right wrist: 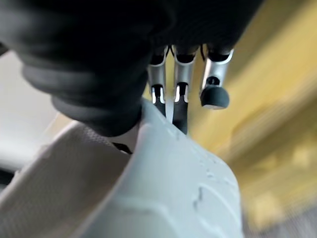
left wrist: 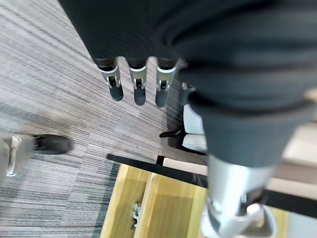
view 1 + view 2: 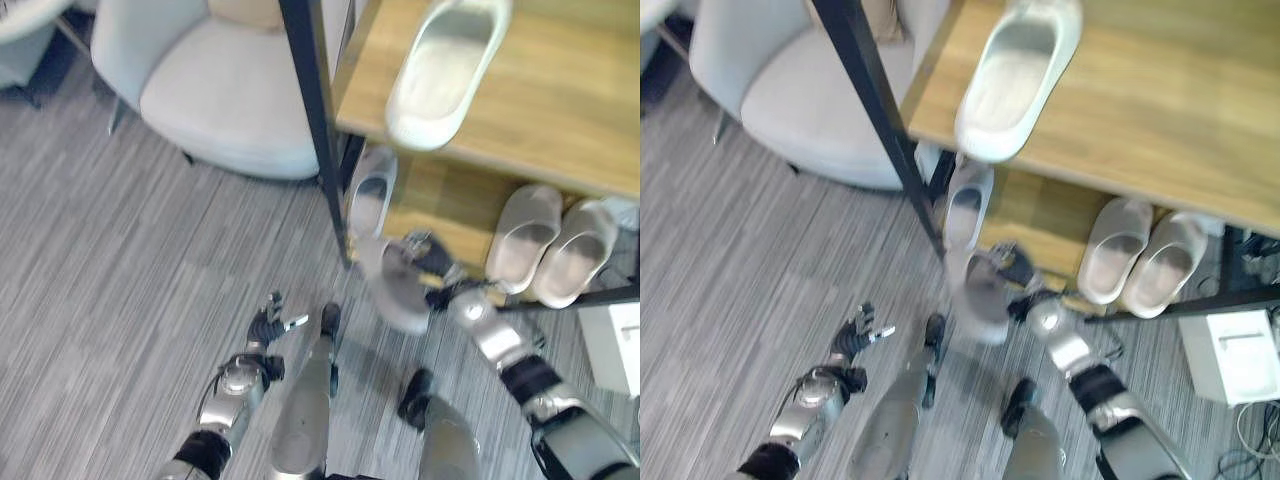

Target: Arrange the slippers neatly on the shoe rack.

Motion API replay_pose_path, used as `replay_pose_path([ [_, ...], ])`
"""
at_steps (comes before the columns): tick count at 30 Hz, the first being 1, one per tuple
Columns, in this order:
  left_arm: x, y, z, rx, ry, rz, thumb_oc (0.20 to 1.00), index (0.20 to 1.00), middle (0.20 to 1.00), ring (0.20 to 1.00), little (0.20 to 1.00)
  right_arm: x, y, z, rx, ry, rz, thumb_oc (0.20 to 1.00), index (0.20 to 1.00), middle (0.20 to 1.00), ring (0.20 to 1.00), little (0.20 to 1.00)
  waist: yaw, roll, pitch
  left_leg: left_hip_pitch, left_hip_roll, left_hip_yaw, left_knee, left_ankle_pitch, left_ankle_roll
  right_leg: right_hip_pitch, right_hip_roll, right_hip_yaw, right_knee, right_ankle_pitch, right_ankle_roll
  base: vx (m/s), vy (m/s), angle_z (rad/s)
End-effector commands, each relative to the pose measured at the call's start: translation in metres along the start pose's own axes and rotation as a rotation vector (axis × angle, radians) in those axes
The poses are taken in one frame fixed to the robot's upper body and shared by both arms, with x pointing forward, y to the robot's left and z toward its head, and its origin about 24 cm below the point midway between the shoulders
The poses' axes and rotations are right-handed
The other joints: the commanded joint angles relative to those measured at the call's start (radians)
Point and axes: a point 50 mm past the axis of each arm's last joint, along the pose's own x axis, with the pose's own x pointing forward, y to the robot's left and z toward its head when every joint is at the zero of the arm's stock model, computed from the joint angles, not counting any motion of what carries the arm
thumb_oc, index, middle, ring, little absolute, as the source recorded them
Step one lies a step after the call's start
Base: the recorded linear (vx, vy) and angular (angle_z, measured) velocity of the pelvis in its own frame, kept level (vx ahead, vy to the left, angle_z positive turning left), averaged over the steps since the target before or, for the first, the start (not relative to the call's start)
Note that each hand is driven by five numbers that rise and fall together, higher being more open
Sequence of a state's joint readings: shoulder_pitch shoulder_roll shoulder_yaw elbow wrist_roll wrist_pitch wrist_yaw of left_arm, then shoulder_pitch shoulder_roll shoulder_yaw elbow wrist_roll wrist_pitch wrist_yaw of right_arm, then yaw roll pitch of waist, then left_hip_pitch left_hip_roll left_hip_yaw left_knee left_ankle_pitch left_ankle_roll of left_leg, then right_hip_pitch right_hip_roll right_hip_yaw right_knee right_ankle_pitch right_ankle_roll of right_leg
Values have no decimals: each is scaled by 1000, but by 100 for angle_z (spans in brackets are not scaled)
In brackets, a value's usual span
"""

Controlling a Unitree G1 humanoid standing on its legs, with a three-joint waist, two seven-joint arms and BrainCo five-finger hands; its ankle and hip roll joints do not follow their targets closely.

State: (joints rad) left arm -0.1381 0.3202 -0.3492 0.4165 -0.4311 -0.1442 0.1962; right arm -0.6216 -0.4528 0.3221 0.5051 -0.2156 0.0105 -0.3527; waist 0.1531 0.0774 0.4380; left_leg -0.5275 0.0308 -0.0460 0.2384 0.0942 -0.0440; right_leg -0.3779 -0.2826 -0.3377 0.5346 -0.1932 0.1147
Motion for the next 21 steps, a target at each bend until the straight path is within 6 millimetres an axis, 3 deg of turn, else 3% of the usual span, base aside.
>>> replay_pose_path([
  [1,-4,-3,16,-46,-102,-26,1000,1000,1000,1000,1000,17,-29,27,-121,-112,-230,200,200,200,200,200,9,-40,-64,-5,37,-37,80,-73,-38,-32,9,47,-100,96,29,-56,48,8],
  [4,-5,-7,30,-55,-159,-67,1000,1000,1000,1000,1000,35,-78,17,-304,-57,-391,200,200,200,200,200,17,-36,-43,-99,24,-47,138,-85,-32,-119,-7,53,-34,84,29,-63,35,16],
  [9,-1,-17,41,-40,-196,-112,1000,1000,1000,1000,1000,50,-108,8,-395,23,-453,200,200,200,200,200,24,-37,-23,-197,10,-57,207,-104,-27,-211,-18,58,29,68,27,-25,20,18],
  [13,1,-21,47,-23,-220,-129,1000,1000,1000,1000,1000,58,-120,6,-443,72,-462,200,200,200,200,200,28,-35,-18,-237,7,-57,233,-110,-23,-249,-19,65,49,63,26,15,4,1],
  [14,3,-25,51,-24,-233,-141,1000,1000,1000,1000,1000,62,-126,4,-463,108,-468,200,200,200,200,200,33,-36,-16,-243,3,-60,254,-146,-24,-256,-22,74,68,33,35,80,-9,0],
  [15,4,-27,54,-23,-240,-149,1000,1000,1000,1000,1000,64,-130,3,-475,130,-471,200,200,200,200,200,37,-34,-14,-249,0,-62,258,-149,-23,-263,-24,75,75,29,35,-3,16,4],
  [16,4,-27,55,-23,-243,-149,1000,1000,1000,1000,1000,65,-130,4,-474,128,-474,200,200,200,200,200,37,-30,-12,-260,0,-61,247,-115,-18,-274,-23,69,65,57,26,10,10,8],
  [17,5,-31,62,-22,-269,-161,1000,1000,1000,1000,1000,69,-136,7,-496,151,-474,200,200,200,200,200,47,-29,-10,-263,-7,-63,263,-150,-18,-282,-24,76,83,28,34,15,12,11],
  [21,7,-37,70,-23,-300,-187,1000,1000,1000,1000,1000,75,-158,13,-550,189,-501,200,200,200,200,200,74,-14,-17,-277,-25,-76,254,-145,-15,-290,-37,65,83,26,39,48,-28,6],
])
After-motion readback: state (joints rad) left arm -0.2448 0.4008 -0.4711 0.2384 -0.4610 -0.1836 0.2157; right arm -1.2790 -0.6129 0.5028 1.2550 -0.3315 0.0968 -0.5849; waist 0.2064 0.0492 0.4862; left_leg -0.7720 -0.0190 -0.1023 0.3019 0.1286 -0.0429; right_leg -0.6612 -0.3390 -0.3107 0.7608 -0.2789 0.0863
